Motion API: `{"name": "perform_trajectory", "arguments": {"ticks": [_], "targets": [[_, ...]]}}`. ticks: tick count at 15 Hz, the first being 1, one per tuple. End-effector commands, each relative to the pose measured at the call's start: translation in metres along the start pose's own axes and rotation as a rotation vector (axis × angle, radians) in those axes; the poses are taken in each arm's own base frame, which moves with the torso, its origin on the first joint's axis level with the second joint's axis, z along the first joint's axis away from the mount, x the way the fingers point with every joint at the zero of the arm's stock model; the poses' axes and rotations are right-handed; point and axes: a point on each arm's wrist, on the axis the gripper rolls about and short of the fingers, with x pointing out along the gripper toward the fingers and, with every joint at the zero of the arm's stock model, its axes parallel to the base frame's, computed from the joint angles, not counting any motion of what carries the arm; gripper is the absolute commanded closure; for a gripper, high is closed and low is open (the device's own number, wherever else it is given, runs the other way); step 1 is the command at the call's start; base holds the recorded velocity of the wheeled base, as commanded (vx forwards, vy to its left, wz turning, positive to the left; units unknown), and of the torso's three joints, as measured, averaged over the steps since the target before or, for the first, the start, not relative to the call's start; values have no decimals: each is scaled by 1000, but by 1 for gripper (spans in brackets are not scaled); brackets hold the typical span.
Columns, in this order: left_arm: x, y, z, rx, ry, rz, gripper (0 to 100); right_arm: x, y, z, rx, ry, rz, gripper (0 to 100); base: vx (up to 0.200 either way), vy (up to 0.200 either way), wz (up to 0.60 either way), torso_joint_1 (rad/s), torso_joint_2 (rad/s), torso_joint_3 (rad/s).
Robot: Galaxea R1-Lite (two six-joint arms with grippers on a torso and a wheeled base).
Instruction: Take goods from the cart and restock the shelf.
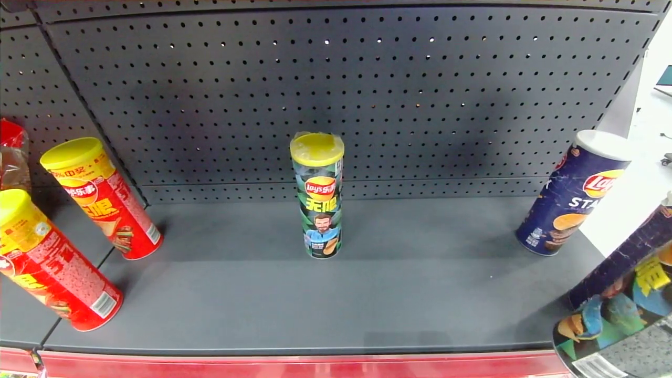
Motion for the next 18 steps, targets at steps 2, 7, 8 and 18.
{"name": "perform_trajectory", "arguments": {"ticks": [2, 7, 8, 18], "targets": [[-3, -1, 20, 21, -37, -51, 0, 23, -5, -8, 31, 93, 35, 100, 0, 0, 0, 0, 0, 0], [61, -8, 147, 7, 92, -466, 0, 29, -7, -6, 36, 107, 42, 100, 0, 0, 0, 0, 0, 0], [80, -10, 149, 0, 156, -528, 0, 31, -7, -4, 34, 103, 41, 100, 0, 0, 0, 0, 0, 0], [241, -68, 151, 127, 230, -844, 0, 31, -8, 3, 31, 81, 34, 100, 0, 0, 0, 0, 0, 0]]}}
